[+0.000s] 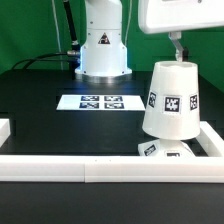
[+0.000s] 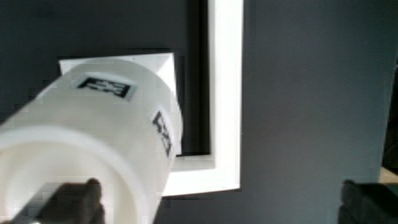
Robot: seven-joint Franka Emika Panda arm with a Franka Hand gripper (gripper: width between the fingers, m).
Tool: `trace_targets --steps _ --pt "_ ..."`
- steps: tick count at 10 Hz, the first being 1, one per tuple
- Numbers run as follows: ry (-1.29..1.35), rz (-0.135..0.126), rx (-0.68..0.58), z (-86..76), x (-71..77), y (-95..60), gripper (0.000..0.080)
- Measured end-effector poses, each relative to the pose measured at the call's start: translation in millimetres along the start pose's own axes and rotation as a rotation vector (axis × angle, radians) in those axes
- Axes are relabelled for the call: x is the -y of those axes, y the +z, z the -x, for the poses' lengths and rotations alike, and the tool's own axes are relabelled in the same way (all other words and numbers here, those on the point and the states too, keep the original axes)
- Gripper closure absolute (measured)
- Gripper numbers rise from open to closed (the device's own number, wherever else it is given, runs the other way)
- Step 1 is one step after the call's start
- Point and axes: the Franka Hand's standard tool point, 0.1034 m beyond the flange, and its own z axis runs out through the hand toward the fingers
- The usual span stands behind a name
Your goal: Assemble lamp
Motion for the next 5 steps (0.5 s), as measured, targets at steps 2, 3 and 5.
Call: trace_targets --steps 2,3,5 --pt "0.108 0.038 -0.004 12.1 16.0 -10.6 0.0108" --pt "0.145 0.044 -0.004 16.6 27.9 -14.0 0.0101" --pt "0.146 0.043 -0.005 17.9 30.9 -14.0 0.0101"
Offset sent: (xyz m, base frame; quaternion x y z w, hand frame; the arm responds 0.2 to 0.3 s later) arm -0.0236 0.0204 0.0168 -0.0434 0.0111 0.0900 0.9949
